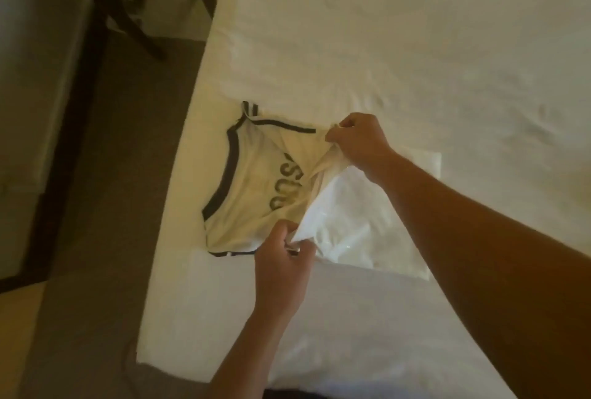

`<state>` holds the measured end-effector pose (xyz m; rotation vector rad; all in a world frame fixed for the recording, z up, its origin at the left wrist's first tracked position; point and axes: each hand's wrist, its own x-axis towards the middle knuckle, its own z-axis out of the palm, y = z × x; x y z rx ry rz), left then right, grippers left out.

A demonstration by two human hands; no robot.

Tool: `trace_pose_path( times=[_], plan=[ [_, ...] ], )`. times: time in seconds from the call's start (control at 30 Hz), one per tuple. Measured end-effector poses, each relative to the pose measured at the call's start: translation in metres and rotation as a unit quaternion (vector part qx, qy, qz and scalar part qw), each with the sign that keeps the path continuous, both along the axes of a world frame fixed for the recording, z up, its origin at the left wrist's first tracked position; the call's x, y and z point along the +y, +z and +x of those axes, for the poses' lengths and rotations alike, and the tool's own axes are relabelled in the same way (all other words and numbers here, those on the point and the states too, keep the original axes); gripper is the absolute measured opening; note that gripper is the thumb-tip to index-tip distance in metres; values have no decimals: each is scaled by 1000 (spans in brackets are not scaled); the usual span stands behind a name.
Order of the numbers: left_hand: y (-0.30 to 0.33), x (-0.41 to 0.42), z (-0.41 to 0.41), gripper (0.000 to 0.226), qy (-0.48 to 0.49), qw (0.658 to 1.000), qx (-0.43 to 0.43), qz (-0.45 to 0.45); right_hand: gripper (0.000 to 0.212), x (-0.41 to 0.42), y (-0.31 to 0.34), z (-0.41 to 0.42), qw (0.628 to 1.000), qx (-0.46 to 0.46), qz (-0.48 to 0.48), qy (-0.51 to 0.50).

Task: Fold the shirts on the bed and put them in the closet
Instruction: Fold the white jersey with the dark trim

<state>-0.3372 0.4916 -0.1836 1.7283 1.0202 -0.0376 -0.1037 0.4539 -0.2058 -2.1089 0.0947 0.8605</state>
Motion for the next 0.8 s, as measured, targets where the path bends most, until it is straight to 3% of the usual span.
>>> trace_pose_path(
  times=[0.17, 0.3, 0.4, 0.53, 0.6, 0.7, 0.8],
  plan=[
    [-15, 68, -23, 37, 50, 998, 24, 27, 12, 88, -16, -24, 998, -27, -50, 14],
    [-15, 92, -28, 18, 70, 996, 35, 42, 18, 127, -20, -32, 995, -45, -79, 27],
    [-17, 102, -36, 21, 83, 992, 63, 69, 17, 142, -20, -39, 993, -58, -96, 37],
    [-20, 109, -47, 14, 87, 983, 132, 92, 30, 145, -17, -47, 998, -26, -38, 35],
    [-21, 111, -48, 17, 77, 976, 156, 129, 37, 133, -14, -48, 999, -16, 29, -12],
    [-18, 108, -28, 40, 32, 948, 143, 283, 26, 95, -12, -52, 992, -117, 40, -39],
    [-23, 100, 22, 42, -62, 933, 16, 353, 22, 40, -26, -61, 953, -302, -26, 10]
  ],
)
